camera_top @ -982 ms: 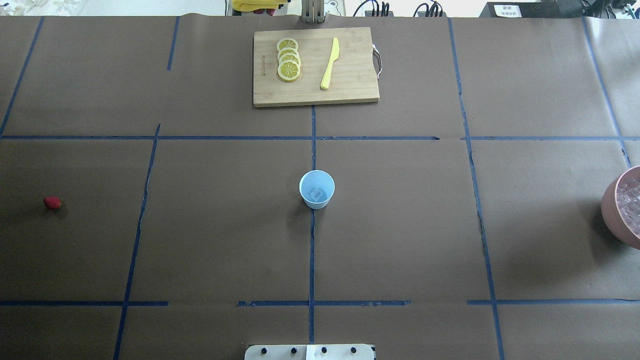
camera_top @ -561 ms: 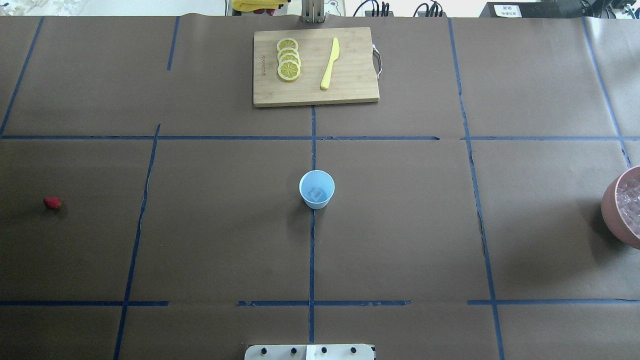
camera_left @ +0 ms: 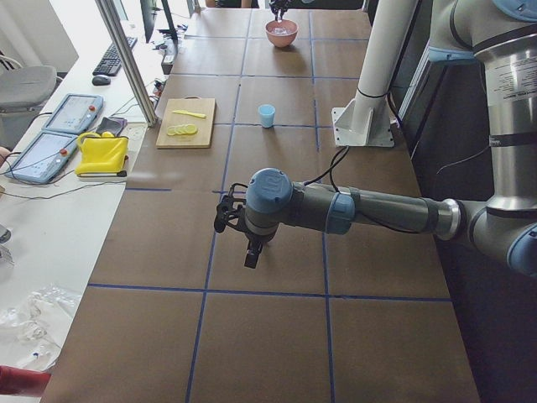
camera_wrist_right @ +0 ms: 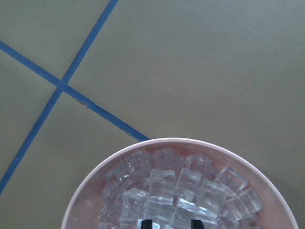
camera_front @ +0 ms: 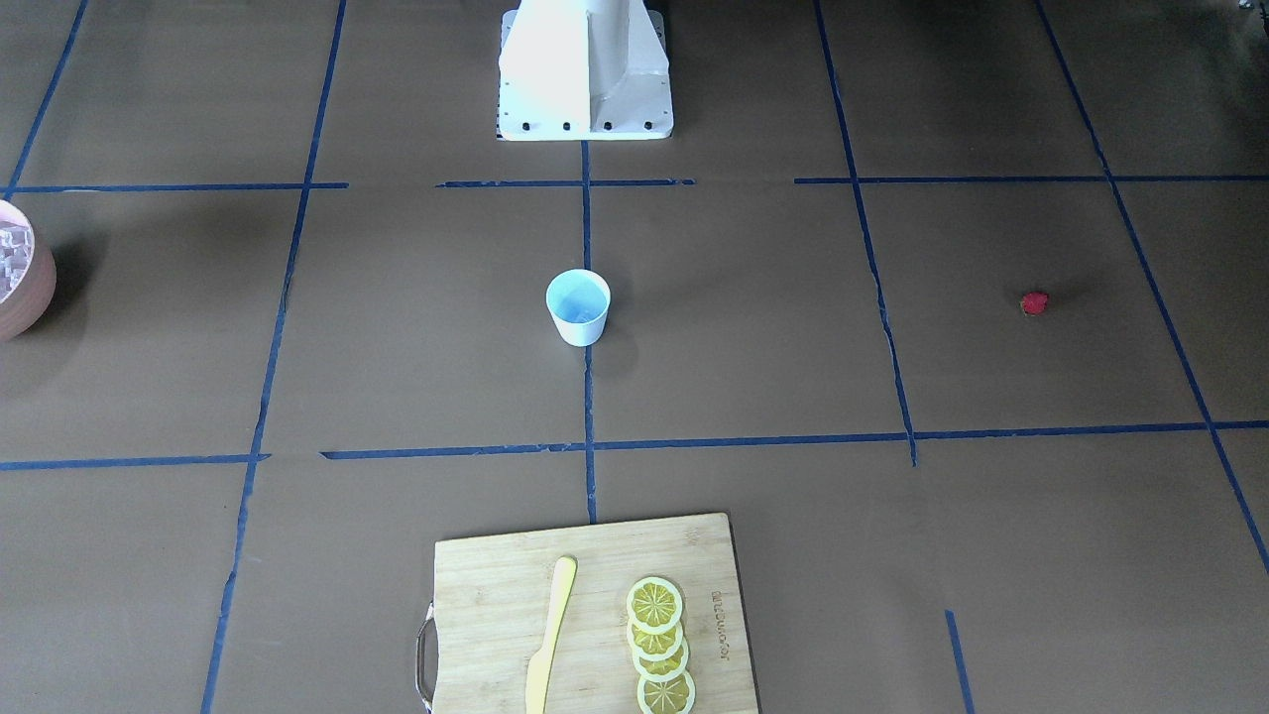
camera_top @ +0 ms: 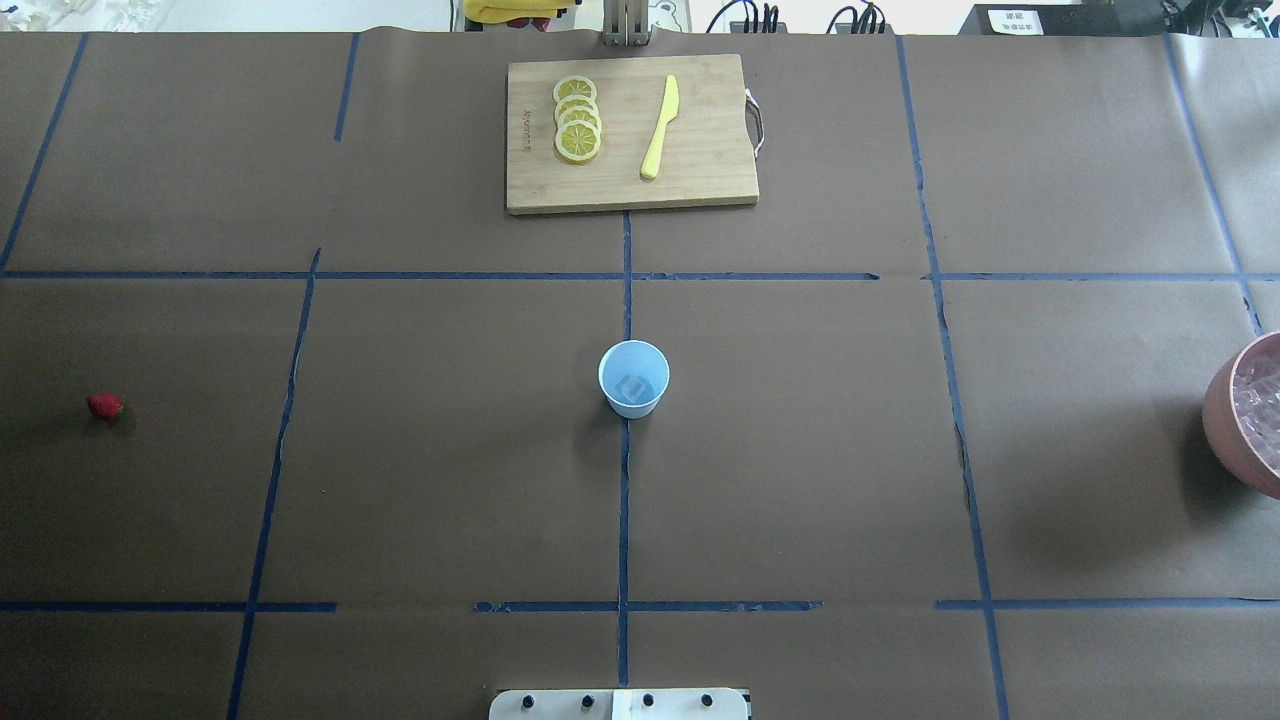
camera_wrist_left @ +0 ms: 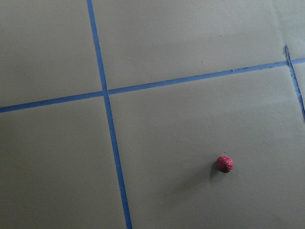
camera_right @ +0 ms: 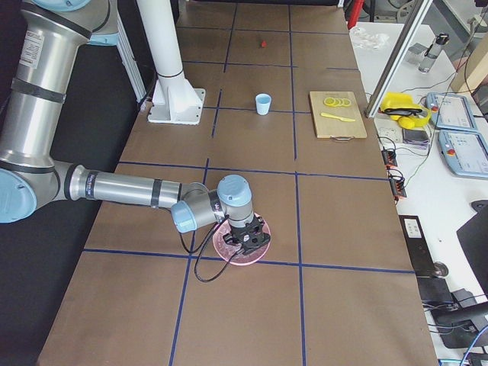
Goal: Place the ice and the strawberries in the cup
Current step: 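Grasp another ice cube from the pink bowl with the right gripper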
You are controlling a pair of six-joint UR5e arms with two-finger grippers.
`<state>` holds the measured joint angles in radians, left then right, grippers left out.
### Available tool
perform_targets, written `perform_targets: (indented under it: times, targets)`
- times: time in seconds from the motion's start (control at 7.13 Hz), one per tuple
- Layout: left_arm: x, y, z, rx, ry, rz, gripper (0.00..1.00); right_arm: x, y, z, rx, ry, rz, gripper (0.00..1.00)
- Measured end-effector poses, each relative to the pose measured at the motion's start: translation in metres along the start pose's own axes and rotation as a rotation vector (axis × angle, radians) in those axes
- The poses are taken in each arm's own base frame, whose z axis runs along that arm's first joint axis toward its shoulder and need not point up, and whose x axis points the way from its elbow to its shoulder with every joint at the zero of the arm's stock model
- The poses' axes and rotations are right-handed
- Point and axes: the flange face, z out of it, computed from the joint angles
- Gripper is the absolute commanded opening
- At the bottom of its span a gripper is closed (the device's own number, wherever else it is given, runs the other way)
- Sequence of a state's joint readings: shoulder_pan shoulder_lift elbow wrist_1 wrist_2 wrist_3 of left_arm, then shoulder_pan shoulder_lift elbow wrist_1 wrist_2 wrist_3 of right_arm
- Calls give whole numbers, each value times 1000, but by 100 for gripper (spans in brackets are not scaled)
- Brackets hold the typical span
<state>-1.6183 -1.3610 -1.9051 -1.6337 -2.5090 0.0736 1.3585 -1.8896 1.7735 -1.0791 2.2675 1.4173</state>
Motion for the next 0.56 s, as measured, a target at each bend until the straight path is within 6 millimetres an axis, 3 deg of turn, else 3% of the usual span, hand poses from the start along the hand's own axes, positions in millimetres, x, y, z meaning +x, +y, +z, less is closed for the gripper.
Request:
perform_targets:
  times: [0.28,0.56]
  targets:
    - [1,2,0,0,8,-1,100,-36,22,-24,9,-62,-64,0]
    - [5,2,-1,3,38,0,100,-97,73,-46,-59,-139,-140,2]
